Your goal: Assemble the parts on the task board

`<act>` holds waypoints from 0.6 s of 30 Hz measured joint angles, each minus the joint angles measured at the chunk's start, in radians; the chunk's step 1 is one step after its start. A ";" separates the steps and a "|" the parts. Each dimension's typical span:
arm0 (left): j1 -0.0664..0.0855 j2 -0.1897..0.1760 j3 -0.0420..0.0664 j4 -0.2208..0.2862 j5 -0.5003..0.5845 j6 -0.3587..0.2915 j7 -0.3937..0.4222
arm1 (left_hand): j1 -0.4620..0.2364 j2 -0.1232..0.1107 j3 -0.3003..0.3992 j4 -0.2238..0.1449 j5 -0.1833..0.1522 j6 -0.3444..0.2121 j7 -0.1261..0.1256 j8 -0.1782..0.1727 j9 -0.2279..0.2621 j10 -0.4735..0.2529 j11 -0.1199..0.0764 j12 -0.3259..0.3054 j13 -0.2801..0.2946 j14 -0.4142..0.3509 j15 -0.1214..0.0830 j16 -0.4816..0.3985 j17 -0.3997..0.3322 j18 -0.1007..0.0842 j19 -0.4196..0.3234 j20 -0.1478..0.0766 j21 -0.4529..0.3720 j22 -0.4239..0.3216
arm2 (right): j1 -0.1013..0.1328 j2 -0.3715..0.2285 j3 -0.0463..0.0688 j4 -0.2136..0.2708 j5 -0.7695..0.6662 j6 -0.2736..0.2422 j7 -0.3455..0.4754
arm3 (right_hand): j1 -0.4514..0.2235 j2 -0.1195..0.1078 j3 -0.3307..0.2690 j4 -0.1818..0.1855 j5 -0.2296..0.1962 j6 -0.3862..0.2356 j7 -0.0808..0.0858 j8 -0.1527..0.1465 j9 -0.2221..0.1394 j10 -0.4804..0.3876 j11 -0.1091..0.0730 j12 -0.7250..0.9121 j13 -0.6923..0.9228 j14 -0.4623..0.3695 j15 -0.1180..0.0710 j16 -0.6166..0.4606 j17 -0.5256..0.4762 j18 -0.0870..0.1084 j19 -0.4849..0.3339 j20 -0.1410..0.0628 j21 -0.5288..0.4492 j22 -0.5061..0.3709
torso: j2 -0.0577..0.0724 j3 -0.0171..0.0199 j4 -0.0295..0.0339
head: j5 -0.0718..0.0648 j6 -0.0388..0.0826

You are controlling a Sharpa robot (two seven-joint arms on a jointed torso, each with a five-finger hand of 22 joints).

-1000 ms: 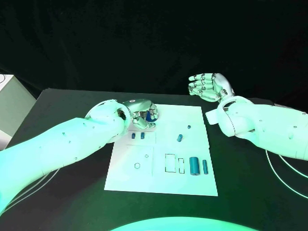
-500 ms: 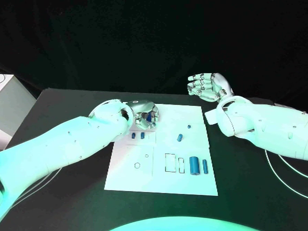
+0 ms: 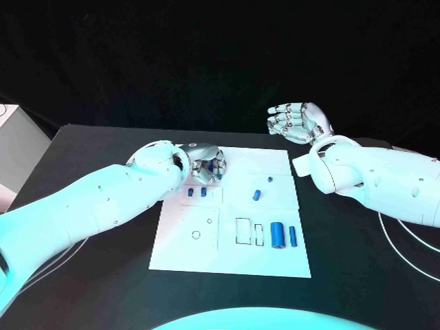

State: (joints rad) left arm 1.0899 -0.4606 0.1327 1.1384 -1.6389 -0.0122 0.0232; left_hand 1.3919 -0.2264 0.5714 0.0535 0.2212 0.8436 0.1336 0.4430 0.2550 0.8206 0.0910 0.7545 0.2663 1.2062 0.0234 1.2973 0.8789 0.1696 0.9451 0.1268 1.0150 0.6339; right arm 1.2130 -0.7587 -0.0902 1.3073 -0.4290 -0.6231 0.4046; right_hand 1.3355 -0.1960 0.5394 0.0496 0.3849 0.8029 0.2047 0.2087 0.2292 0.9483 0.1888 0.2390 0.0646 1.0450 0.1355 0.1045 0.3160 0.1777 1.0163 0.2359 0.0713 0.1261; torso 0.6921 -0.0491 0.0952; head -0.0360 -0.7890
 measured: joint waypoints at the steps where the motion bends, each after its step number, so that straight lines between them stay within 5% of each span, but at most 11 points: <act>1: 0.000 0.001 0.000 -0.002 0.000 0.000 0.000 | 0.000 0.000 0.000 0.000 0.000 0.000 0.000 0.000 0.000 0.000 0.000 0.000 0.000 0.000 0.000 0.000 0.000 0.000 0.000 0.000 0.000 0.000 | 0.000 0.000 0.000 0.000 0.000 0.000 0.000 | 0.000 0.000 0.000 0.000 0.000 0.000 0.000 0.000 0.000 0.000 0.000 0.000 0.000 0.000 0.000 0.000 0.000 0.000 0.000 0.000 0.000 0.000 | 0.000 -0.0004 0.0000 | 0.000 -0.001; 12: 0.000 0.008 0.000 -0.013 -0.002 0.002 0.000 | 0.000 0.000 0.003 -0.003 -0.001 0.004 0.004 -0.006 -0.002 0.000 0.000 0.006 0.001 0.000 0.000 0.004 -0.001 0.000 0.000 0.000 0.006 0.004 | 0.000 0.001 0.000 0.002 0.000 0.001 0.000 | 0.000 0.000 0.000 0.000 0.000 0.000 0.000 0.000 0.000 0.000 0.000 0.000 0.000 0.000 0.000 0.000 0.000 0.000 0.000 0.000 0.000 0.000 | 0.000 -0.0011 0.0005 | -0.003 -0.010; 18: 0.000 0.008 0.000 -0.008 -0.002 0.008 0.000 | -0.002 0.011 0.007 -0.007 -0.008 0.051 0.000 -0.006 0.004 0.010 -0.010 0.044 0.012 0.021 -0.006 0.039 0.028 0.000 -0.007 -0.007 0.023 0.017 | 0.000 0.001 0.000 0.002 0.000 0.001 0.000 | 0.000 0.000 0.000 0.000 0.000 0.000 0.000 0.000 0.000 0.000 0.000 0.000 0.000 0.000 0.000 0.000 0.000 0.000 0.000 0.000 0.000 0.000 | -0.001 -0.0005 0.0005 | -0.002 -0.012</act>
State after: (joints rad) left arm 1.0901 -0.4525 0.1323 1.1301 -1.6411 -0.0045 0.0234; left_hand 1.3894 -0.2157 0.5781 0.0468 0.2135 0.8944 0.1336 0.4371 0.2594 0.8303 0.0814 0.7990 0.2784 1.2267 0.0178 1.3361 0.9065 0.1695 0.9379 0.1196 1.0385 0.6506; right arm 1.2132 -0.7575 -0.0902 1.3094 -0.4289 -0.6219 0.4043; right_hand 1.3355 -0.1960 0.5394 0.0497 0.3849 0.8029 0.2047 0.2086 0.2290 0.9483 0.1888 0.2391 0.0642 1.0450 0.1355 0.1045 0.3161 0.1777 1.0162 0.2360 0.0713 0.1262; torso 0.6909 -0.0496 0.0957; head -0.0378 -0.8005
